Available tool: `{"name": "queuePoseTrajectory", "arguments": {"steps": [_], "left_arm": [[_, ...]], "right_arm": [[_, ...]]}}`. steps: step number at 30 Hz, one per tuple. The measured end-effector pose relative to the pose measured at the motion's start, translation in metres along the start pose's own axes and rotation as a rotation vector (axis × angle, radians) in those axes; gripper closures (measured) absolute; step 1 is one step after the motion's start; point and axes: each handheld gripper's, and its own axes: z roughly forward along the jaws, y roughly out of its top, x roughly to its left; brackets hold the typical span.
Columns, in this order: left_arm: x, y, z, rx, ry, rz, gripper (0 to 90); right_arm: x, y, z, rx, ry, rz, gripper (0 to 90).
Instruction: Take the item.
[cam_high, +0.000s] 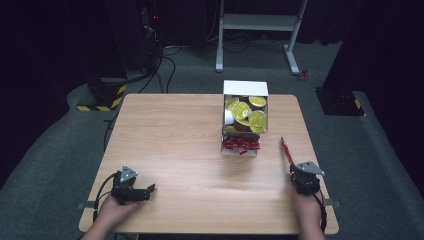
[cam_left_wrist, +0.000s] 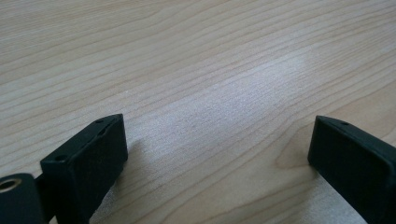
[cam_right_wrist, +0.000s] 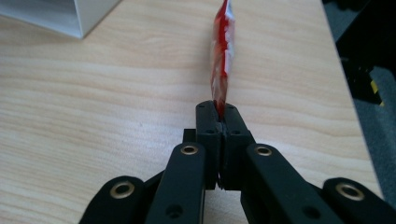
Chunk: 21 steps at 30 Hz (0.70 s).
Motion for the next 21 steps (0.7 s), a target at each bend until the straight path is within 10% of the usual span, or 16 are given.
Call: {"name": "queuePoseTrajectory", "arguments": {"steps": [21], "left_arm": [[0.0001,-0.0001,0.0,-0.001,-0.001,0.0,5.0]], "right_arm": [[-0.0024,-0.0034,0.007,0.038,0.024,0.02,73.6]]}}
